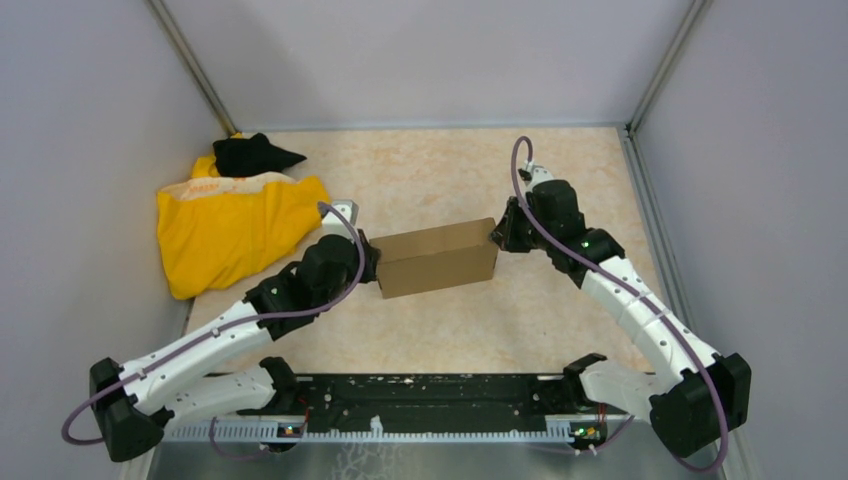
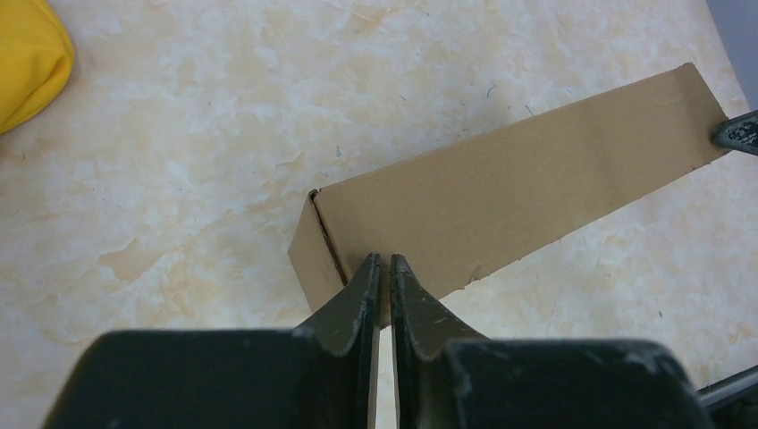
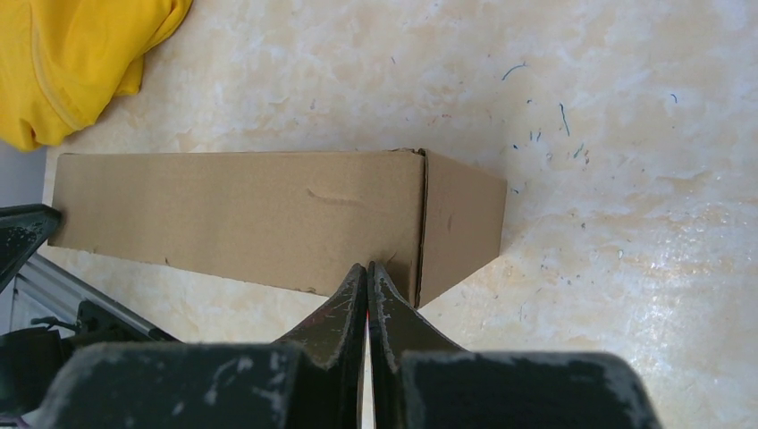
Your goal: Fold the paper box
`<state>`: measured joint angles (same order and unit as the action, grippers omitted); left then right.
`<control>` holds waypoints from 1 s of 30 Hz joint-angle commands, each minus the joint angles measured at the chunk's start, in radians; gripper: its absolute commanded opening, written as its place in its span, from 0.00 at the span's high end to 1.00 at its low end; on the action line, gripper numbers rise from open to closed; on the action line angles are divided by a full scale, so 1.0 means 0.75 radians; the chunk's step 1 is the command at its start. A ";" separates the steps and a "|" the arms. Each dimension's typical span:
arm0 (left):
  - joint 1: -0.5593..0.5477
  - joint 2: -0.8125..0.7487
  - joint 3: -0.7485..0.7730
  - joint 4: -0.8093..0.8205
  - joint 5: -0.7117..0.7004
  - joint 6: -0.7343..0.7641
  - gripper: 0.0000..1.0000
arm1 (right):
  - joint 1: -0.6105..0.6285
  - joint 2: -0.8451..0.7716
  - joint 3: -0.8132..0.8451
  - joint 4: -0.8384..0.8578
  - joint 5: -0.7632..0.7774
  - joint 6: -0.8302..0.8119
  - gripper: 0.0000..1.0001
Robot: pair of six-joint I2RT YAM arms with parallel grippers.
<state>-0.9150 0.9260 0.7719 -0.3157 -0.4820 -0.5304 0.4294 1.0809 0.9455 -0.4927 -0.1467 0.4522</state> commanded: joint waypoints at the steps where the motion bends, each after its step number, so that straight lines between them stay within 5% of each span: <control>1: -0.005 0.076 -0.026 -0.135 0.052 -0.075 0.87 | -0.010 0.017 -0.001 -0.150 0.012 -0.038 1.00; 11: -0.005 0.058 -0.368 -0.029 0.176 -0.347 0.88 | -0.010 -0.024 -0.074 -0.123 -0.009 -0.014 1.00; 19: -0.005 0.055 -0.250 -0.138 0.163 -0.312 0.87 | -0.006 -0.126 -0.188 -0.095 -0.067 0.076 1.00; 30: -0.047 -0.121 -0.420 -0.190 0.319 -0.481 0.88 | 0.173 -0.434 -0.361 -0.267 -0.013 0.276 1.00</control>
<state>-0.9165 0.7925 0.5667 -0.1368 -0.3820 -0.8429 0.4694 0.7883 0.7433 -0.4927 -0.1219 0.5735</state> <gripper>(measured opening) 0.122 0.002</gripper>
